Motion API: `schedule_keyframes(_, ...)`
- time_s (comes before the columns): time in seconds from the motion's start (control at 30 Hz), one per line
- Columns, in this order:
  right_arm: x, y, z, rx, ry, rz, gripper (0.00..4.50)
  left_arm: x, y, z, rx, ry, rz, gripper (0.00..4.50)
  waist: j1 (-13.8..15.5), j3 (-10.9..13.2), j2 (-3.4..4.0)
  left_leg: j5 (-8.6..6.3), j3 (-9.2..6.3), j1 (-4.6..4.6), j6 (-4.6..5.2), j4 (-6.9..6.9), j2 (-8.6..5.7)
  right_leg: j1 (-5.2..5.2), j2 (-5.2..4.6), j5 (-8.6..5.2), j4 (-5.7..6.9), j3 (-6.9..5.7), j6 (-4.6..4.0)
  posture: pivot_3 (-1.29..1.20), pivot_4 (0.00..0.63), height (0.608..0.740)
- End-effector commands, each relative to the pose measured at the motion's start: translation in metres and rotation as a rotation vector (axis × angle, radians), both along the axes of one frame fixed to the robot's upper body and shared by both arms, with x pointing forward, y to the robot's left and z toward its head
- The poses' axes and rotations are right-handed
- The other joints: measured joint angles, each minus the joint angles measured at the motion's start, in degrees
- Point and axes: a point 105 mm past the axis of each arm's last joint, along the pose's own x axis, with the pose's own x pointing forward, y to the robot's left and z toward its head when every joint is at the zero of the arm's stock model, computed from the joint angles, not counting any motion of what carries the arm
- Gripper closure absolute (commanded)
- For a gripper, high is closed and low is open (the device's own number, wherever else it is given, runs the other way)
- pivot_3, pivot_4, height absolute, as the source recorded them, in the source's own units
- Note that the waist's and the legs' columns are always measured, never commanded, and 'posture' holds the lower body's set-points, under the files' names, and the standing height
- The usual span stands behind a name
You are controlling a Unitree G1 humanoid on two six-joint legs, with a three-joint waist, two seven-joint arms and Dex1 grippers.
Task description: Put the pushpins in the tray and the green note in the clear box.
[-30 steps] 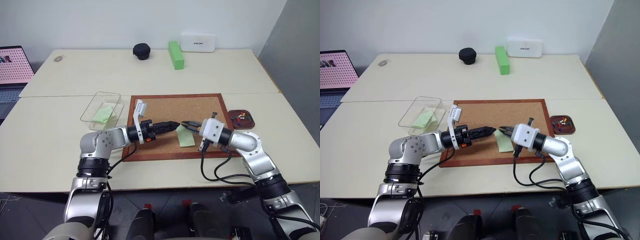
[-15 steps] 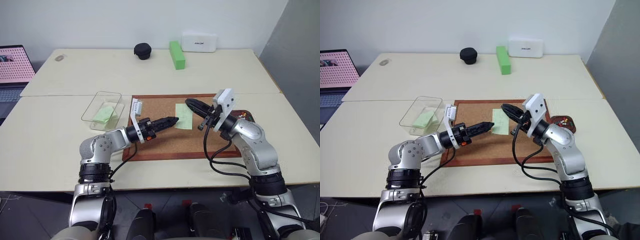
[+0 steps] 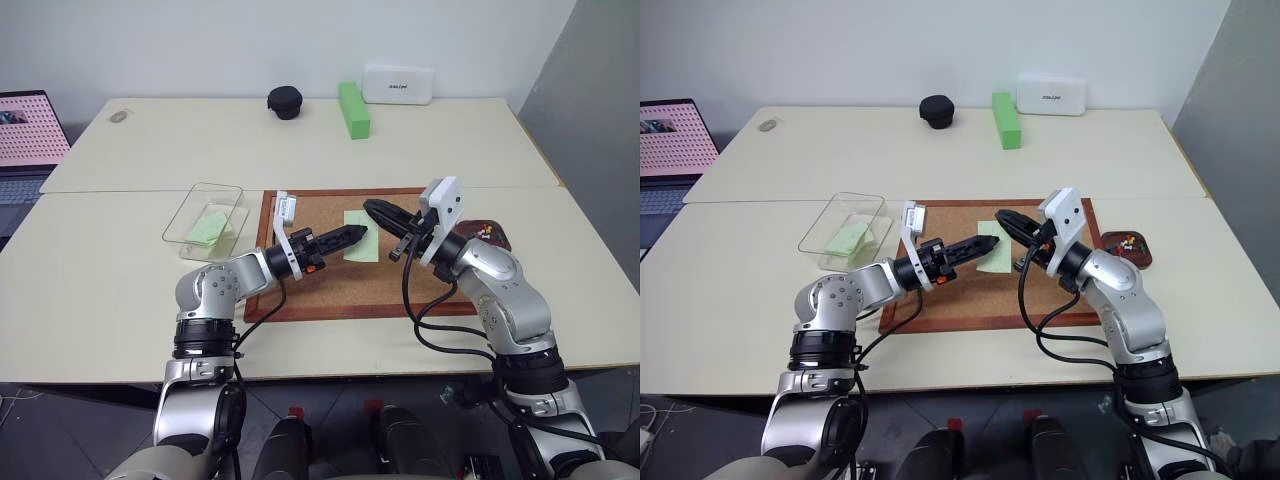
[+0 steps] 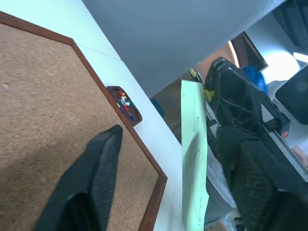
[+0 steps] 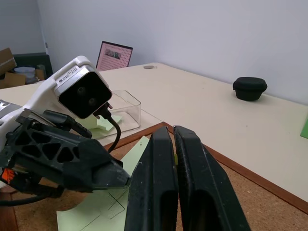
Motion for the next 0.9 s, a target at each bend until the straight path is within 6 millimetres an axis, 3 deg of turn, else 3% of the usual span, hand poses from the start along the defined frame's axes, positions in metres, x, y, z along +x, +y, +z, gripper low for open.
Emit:
schedule_keyframes(0.03, -0.002, -0.001, 0.012, 0.005, -0.053, -0.010, 4.50, -0.003, -0.002, 0.009, -0.015, -0.024, -0.027, 2.34, 0.0, 0.0, 0.00, 0.00, 0.00, 0.00, 0.00, 0.00, 0.00, 0.00, 0.00, 0.00, 0.00, 0.00, 0.00, 0.00, 0.150, 0.740)
schedule_keyframes(0.13, 0.000, -0.002, 0.010, -0.009, -0.058, -0.019, 4.50, -0.005, -0.003, 0.004, 0.023, -0.029, -0.035, 2.79, 0.0, 0.0, 0.00, 0.00, 0.00, 0.00, 0.00, 0.00, 0.00, 0.00, 0.00, 0.00, 0.00, 0.00, 0.00, 0.00, 0.150, 0.740)
schedule_keyframes(0.4, 0.002, -0.001, 0.006, -0.029, -0.054, -0.026, 4.50, -0.009, -0.003, 0.003, 0.022, -0.031, -0.044, 4.49, 0.0, 0.0, 0.00, 0.00, 0.00, 0.01, 0.00, 0.00, 0.00, 0.00, 0.00, 0.00, 0.00, 0.00, 0.00, 0.00, 0.150, 0.740)
schedule_keyframes(0.67, 0.001, -0.003, 0.003, -0.040, -0.059, -0.031, 4.50, 0.002, -0.002, -0.008, 0.073, 0.008, 0.024, 4.49, 0.0, 0.0, 0.00, 0.00, 0.00, 0.01, 0.00, 0.00, 0.00, 0.00, 0.00, 0.00, 0.00, 0.00, 0.00, 0.00, 0.150, 0.740)
schedule_keyframes(0.9, -0.006, -0.003, 0.012, 0.003, -0.067, -0.013, 4.50, 0.005, 0.003, -0.012, 0.071, 0.054, 0.044, 4.49, 0.0, 0.0, 0.00, 0.00, 0.00, 0.01, 0.00, 0.00, 0.01, 0.00, 0.00, 0.00, 0.00, 0.00, 0.00, 0.00, 0.150, 0.740)
